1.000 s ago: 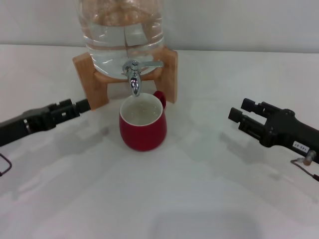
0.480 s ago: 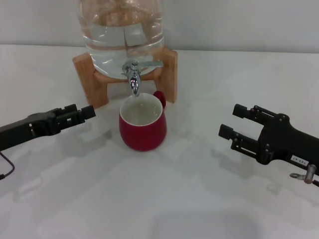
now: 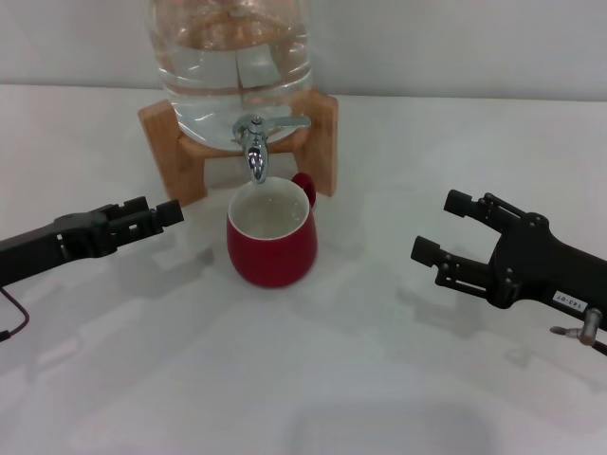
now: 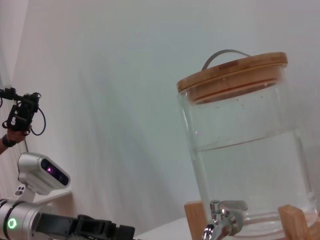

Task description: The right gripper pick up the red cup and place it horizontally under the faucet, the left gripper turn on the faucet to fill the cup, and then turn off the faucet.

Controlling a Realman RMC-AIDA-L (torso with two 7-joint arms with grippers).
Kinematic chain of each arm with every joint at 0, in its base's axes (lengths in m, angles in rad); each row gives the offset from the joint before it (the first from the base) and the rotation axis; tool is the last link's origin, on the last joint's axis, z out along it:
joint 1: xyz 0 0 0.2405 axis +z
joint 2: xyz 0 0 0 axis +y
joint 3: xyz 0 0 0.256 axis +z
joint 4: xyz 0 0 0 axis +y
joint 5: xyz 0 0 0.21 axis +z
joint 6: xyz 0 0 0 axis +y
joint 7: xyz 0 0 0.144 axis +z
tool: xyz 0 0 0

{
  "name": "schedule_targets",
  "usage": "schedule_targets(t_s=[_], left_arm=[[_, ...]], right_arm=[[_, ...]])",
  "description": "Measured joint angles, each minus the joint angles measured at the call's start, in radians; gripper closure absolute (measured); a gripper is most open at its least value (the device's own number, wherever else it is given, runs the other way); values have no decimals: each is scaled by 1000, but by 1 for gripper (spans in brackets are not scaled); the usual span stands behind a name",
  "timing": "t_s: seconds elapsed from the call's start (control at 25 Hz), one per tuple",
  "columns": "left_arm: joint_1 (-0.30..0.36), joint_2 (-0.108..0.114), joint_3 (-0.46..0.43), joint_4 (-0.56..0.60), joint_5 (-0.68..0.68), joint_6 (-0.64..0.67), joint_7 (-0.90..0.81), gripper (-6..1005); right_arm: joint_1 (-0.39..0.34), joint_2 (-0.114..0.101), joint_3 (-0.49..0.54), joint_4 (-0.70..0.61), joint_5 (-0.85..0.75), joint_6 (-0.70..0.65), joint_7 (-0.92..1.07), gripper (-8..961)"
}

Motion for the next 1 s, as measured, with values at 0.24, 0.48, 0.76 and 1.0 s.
schedule_targets(t_s=[0.24, 0.48, 0.76, 1.0], left_arm=[[5, -3, 2, -3, -3, -30, 85, 112], [3, -3, 0, -19, -4, -41, 140, 112], [8, -3, -4, -29, -30, -32, 163, 112], [8, -3, -5, -29, -40, -31, 169, 112]], right_arm=[[2, 1, 2, -4, 9, 3, 9, 80], [3, 1, 2, -9, 16, -6, 43, 80], [4, 2, 5, -13, 31, -9, 64, 80], [4, 3, 5, -17, 39, -9, 65, 80]])
